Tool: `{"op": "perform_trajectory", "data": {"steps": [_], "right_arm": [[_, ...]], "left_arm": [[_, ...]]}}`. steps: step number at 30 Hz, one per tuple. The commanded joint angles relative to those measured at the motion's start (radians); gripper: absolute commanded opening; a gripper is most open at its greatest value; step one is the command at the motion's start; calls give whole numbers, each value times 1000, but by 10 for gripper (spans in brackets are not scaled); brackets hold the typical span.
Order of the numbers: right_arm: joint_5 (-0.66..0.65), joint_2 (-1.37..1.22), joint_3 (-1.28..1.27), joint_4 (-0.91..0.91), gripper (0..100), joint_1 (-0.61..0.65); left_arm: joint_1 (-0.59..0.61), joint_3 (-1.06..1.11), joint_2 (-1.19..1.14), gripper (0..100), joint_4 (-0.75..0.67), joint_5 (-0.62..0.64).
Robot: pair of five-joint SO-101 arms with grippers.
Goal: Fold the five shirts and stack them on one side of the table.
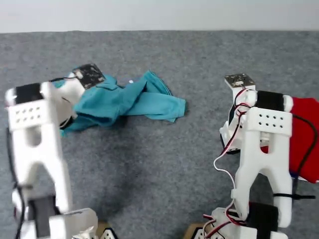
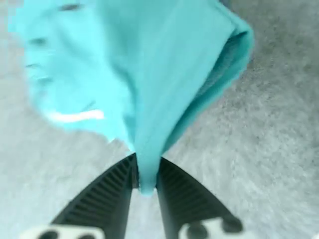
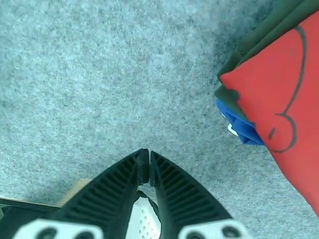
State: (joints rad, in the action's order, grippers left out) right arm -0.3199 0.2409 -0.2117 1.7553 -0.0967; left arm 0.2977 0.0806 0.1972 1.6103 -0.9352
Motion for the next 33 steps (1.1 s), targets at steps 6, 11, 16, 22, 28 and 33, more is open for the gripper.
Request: {"op": "perform_trajectory", "data": {"steps": [6, 11, 16, 22, 28, 33], "right_arm": [[-14, 131, 14, 33, 9, 79], [-14, 191, 14, 30, 9, 236], [-14, 189, 15, -82, 9, 343], [-12, 131, 15, -254, 54, 506], [-8, -56, 149, -251, 166, 679], [-8, -237, 304, -251, 167, 828]], "left_arm": [[210, -1, 313, 5, 121, 31], [422, 1, 347, 5, 135, 31], [554, 84, 351, 5, 130, -2], [606, 225, 354, 5, 129, -12], [605, 294, 348, 5, 127, -11], [609, 412, 331, 5, 41, -11]]}}
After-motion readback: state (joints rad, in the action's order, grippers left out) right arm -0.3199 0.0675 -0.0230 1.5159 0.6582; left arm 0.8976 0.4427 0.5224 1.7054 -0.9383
